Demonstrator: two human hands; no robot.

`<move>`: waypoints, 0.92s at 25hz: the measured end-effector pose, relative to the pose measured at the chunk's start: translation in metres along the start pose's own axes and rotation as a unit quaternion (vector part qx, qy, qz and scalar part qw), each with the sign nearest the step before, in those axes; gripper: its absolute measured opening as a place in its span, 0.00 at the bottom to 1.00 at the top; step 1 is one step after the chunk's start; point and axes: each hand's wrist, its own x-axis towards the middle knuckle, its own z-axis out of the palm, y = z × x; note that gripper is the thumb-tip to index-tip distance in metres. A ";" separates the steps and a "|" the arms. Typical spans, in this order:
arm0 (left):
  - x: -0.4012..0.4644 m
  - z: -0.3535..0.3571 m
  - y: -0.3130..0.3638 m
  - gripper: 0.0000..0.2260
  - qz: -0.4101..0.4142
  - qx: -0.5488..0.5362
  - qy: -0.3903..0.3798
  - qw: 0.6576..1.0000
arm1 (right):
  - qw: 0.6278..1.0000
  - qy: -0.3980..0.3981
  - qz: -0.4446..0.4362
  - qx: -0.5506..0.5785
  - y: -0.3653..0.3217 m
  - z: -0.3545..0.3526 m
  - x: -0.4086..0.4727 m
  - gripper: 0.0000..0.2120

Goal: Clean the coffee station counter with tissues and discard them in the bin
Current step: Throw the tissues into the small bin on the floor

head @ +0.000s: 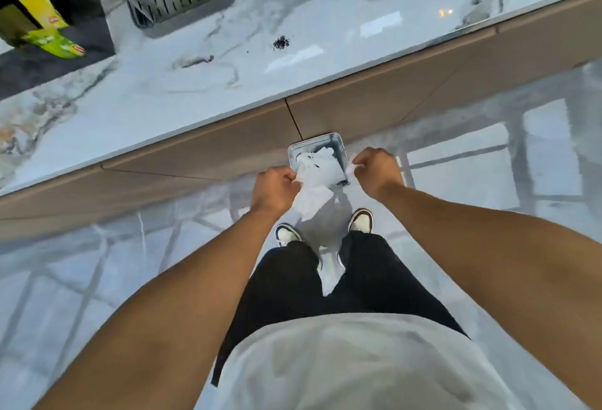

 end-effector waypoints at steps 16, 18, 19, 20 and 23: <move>0.166 0.150 -0.094 0.09 -0.006 0.049 -0.001 0.999 | 0.995 -0.076 -0.052 -0.041 0.068 0.148 0.171 0.07; 0.186 0.176 -0.106 0.10 0.004 0.066 0.003 0.998 | 0.994 -0.080 -0.061 -0.053 0.081 0.172 0.192 0.07; 0.193 0.186 -0.112 0.10 0.012 0.075 0.008 0.997 | 0.992 -0.084 -0.069 -0.062 0.086 0.182 0.199 0.07; 0.201 0.194 -0.117 0.11 0.023 0.083 0.013 0.996 | 0.991 -0.087 -0.080 -0.070 0.090 0.191 0.207 0.06; 0.218 0.213 -0.130 0.11 0.035 0.116 0.010 0.993 | 0.987 -0.091 -0.094 -0.091 0.099 0.212 0.223 0.06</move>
